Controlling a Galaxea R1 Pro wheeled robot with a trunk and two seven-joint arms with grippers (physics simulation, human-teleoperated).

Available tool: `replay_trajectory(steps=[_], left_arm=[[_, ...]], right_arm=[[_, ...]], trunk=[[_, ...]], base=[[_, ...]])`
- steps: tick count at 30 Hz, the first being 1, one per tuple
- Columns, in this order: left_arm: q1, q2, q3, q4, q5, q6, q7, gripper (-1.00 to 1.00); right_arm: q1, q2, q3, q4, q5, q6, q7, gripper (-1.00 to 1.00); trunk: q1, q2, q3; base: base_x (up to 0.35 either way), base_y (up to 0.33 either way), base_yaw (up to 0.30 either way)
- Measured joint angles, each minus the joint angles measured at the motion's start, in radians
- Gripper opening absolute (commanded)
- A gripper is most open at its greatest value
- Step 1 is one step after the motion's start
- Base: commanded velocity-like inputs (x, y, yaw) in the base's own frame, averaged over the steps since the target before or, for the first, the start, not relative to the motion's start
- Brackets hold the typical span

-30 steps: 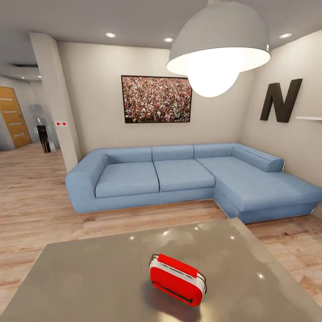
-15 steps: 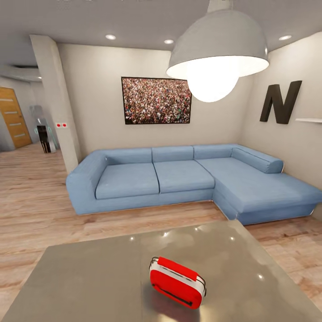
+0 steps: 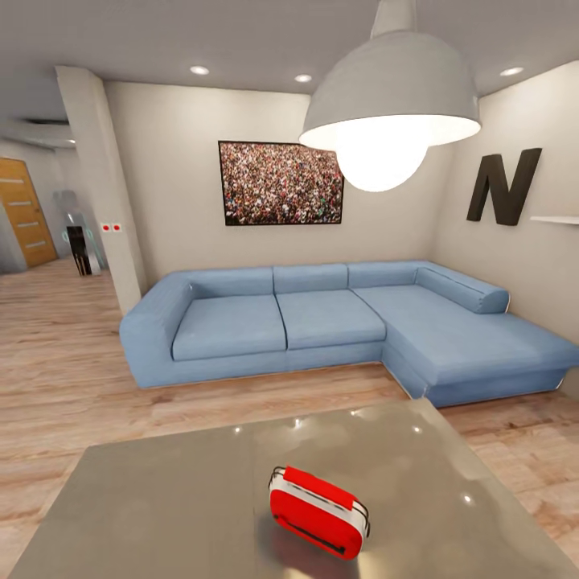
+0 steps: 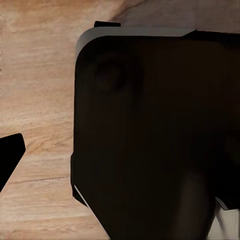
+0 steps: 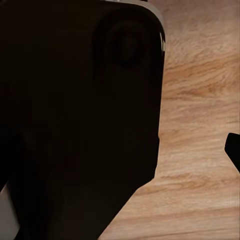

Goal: Turn on the radio receiver that's on the table in the living room.

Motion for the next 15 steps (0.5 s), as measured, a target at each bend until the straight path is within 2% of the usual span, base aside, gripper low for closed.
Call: replay_trajectory(steps=[9,15], left_arm=[[0.000,0.001,0.000,0.000,0.000,0.000,0.000,1.00],[0.000,0.000,0.000,0.000,0.000,-0.001,0.001,1.00]], right_arm=[[0.000,0.000,0.000,0.000,0.000,0.003,0.003,1.00],[0.000,0.000,0.000,0.000,0.000,0.001,0.008,1.00]], trunk=[[-0.034,0.063,0.028],[-0.035,0.063,0.027]], base=[[0.000,0.000,0.000],[0.000,0.000,0.000]])
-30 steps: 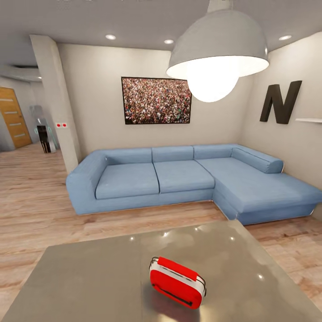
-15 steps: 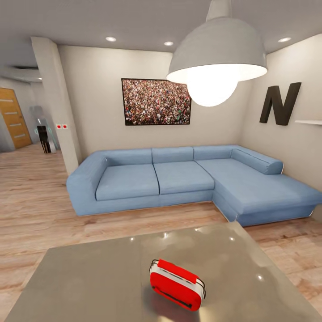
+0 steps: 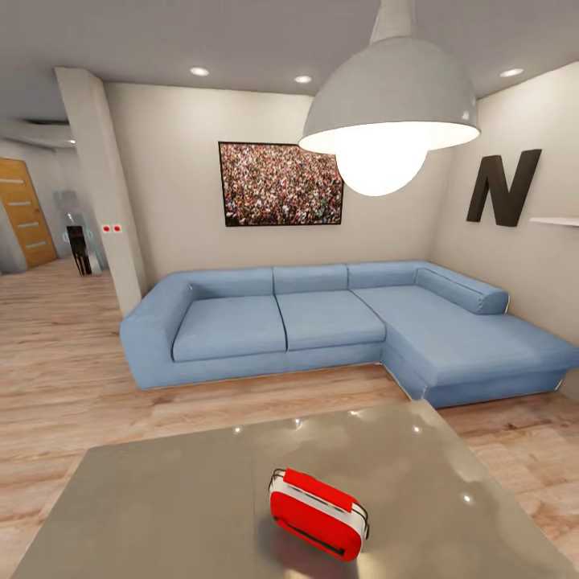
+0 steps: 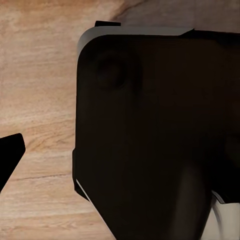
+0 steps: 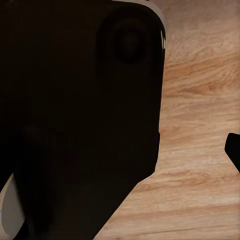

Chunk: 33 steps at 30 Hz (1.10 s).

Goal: Turn on the radio receiver that's on the table in the living room.

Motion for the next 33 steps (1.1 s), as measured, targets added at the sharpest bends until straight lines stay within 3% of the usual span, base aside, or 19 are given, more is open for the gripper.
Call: replay_trajectory(steps=[18,33], left_arm=[[0.000,0.001,0.000,0.000,0.000,-0.002,0.001,1.00],[0.000,0.001,0.000,-0.001,0.000,-0.002,0.001,1.00]], right_arm=[[0.000,-0.001,0.000,0.000,0.000,-0.002,0.003,1.00],[0.000,0.000,-0.001,0.000,-0.001,0.004,0.002,1.00]], trunk=[[0.000,0.000,-0.027],[0.000,0.000,-0.029]], base=[[0.000,0.000,0.000],[0.000,0.000,0.000]])
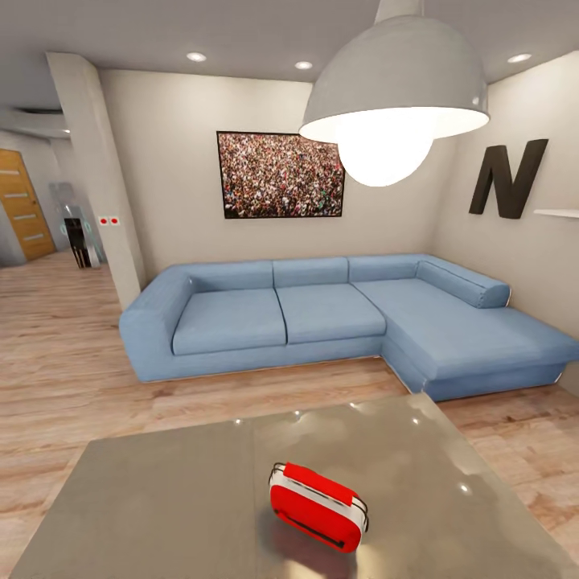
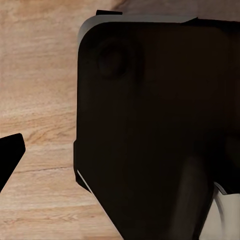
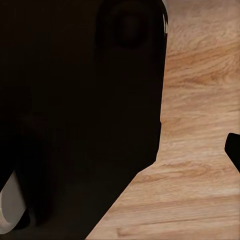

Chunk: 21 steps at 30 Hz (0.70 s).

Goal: Turn on the radio receiver that's on the table in the living room.

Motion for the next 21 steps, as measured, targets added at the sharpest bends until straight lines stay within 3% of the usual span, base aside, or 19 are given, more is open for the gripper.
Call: replay_trajectory(steps=[21], left_arm=[[0.000,0.000,0.000,0.000,0.000,-0.003,0.000,1.00]], right_arm=[[0.000,-0.001,0.002,0.000,0.002,-0.007,-0.008,1.00]], trunk=[[0.000,0.000,-0.031]], base=[[0.000,0.000,-0.014]])
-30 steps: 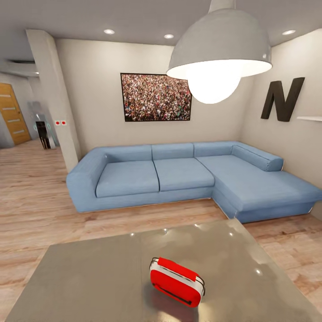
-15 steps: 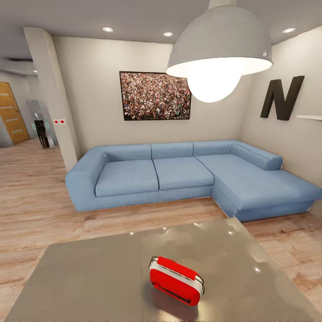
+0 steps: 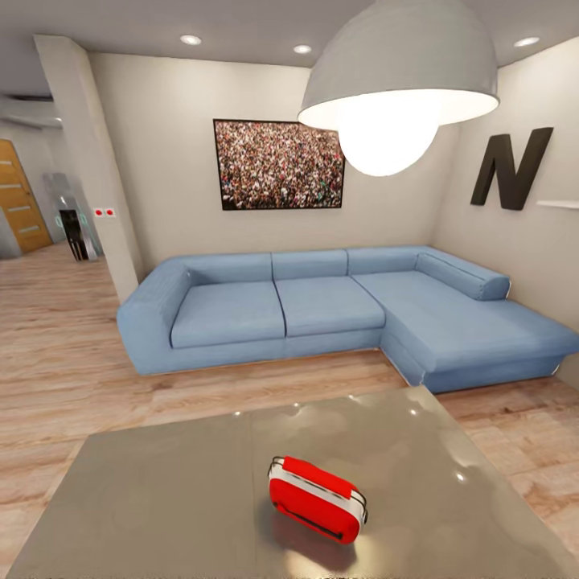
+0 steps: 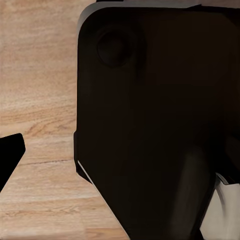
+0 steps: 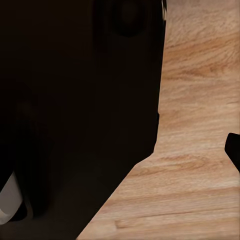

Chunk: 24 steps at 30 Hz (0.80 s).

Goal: Turn on the radio receiver that's on the table in the living room.

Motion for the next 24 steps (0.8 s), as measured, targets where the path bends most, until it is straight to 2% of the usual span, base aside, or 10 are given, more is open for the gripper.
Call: replay_trajectory(steps=[24], left_arm=[[0.000,0.000,0.000,0.000,0.000,0.000,0.000,1.00]], right_arm=[[0.000,0.000,0.000,0.000,0.000,0.000,0.000,1.00]], trunk=[[0.000,0.000,-0.038]], base=[[0.000,0.000,0.000]])
